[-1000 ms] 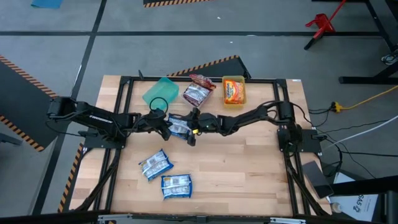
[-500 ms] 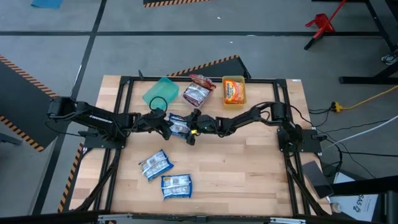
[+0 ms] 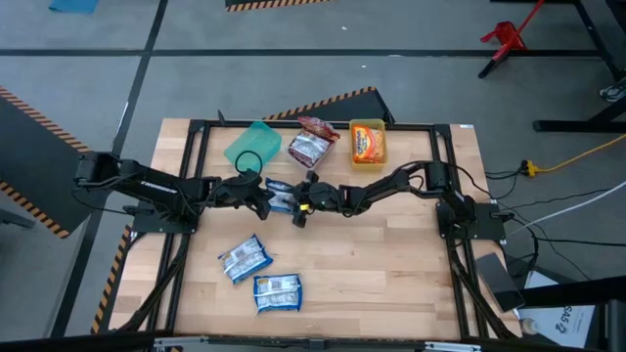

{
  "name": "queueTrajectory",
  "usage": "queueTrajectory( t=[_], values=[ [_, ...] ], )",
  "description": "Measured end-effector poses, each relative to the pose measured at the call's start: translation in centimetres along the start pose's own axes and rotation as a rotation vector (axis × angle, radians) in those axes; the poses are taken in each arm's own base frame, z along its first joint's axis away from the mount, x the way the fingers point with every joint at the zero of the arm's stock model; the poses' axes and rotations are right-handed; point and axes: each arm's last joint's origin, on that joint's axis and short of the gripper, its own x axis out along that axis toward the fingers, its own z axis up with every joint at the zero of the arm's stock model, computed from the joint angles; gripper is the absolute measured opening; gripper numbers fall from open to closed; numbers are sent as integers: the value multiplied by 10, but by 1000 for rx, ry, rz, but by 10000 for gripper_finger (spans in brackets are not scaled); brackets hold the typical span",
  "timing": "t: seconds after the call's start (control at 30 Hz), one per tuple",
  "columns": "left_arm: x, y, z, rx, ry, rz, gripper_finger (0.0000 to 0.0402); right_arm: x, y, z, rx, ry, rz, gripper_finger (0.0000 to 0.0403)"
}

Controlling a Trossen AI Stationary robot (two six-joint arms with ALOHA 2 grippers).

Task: Sort Maruchan noodles
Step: Put the top blue noodle pack into the blue bin

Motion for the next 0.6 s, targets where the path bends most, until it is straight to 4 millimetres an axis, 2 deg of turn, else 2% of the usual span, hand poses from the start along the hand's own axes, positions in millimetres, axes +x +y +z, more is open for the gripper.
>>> queueTrajectory(
  t=[0.27, 0.6],
  values=[
    [0, -2, 2, -7, -14, -20, 0, 0, 1, 0, 0, -1, 17, 13],
    [0, -4, 3, -14, -23, -51, 0, 3, 1, 6, 24, -1, 12, 2]
  ],
)
